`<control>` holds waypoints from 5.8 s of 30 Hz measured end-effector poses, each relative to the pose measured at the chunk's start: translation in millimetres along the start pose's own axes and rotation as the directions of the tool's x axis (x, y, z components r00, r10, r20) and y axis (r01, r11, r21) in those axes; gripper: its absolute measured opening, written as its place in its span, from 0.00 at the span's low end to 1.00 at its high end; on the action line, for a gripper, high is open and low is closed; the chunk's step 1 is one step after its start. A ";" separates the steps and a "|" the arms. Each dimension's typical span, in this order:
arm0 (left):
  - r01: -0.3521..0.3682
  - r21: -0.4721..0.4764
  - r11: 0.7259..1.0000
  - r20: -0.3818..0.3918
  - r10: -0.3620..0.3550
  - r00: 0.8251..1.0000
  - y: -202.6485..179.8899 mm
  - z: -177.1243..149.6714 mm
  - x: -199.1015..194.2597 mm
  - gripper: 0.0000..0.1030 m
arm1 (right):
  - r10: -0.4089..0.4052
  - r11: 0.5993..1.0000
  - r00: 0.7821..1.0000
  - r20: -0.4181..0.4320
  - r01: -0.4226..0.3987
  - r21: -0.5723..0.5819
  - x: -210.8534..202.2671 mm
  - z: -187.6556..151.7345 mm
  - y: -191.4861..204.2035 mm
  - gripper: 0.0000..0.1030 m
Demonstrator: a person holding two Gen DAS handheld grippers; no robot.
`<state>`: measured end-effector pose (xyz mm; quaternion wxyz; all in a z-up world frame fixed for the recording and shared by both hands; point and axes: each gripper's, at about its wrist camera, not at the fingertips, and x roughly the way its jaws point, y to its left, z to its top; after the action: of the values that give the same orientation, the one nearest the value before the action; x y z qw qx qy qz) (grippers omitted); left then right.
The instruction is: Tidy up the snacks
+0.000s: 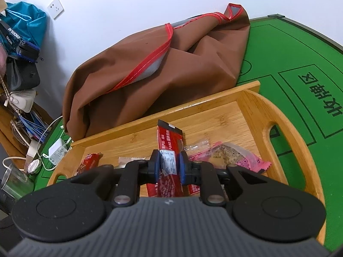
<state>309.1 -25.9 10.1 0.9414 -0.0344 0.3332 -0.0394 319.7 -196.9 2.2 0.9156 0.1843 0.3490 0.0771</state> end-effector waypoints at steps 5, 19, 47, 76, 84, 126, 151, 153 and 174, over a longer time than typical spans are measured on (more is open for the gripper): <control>-0.012 0.006 1.000 0.006 0.012 1.000 -1.2 1.3 -4.8 0.35 | 0.013 1.000 1.000 0.003 -0.013 -0.013 -5.1 -0.4 -0.3 0.29; -0.038 0.018 0.999 0.051 0.037 0.998 3.2 3.8 -32.9 0.68 | -0.002 0.992 0.997 0.083 0.013 -0.128 -44.0 0.2 7.3 0.45; -0.049 0.029 0.998 0.131 0.045 0.990 27.4 -41.3 -129.3 0.98 | 0.053 0.944 0.982 0.181 0.009 -0.329 -148.7 -53.7 13.6 0.86; -0.036 0.035 0.999 0.009 0.035 0.999 27.4 -105.1 -136.2 1.00 | -0.066 0.952 0.997 0.044 0.076 -0.296 -147.4 -114.9 -9.4 0.91; -0.052 0.018 0.998 -0.042 0.053 0.998 28.5 -118.2 -127.0 1.00 | -0.119 0.946 0.993 0.012 0.116 -0.302 -142.0 -131.1 -11.5 0.94; -0.125 0.014 0.992 -0.090 0.125 0.988 21.6 -122.3 -109.4 1.00 | -0.219 0.911 0.975 0.028 0.215 -0.352 -130.9 -148.0 -0.2 1.00; -0.153 -0.008 0.988 -0.091 0.151 0.984 19.2 -123.4 -110.7 1.00 | -0.242 0.911 0.970 0.034 0.239 -0.335 -130.3 -149.0 1.8 1.00; -0.154 -0.008 0.988 -0.091 0.152 0.984 19.3 -123.4 -110.6 1.00 | -0.242 0.911 0.970 0.034 0.239 -0.335 -130.3 -149.0 1.8 1.00; -0.156 -0.010 0.988 -0.091 0.155 0.984 18.9 -123.6 -110.3 1.00 | -0.242 0.911 0.970 0.034 0.239 -0.335 -130.5 -149.0 1.5 1.00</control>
<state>146.7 -1.2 -18.5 0.9254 -0.0144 0.3771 0.0354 123.0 -188.5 -20.0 0.9345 -0.0195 0.3546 0.0233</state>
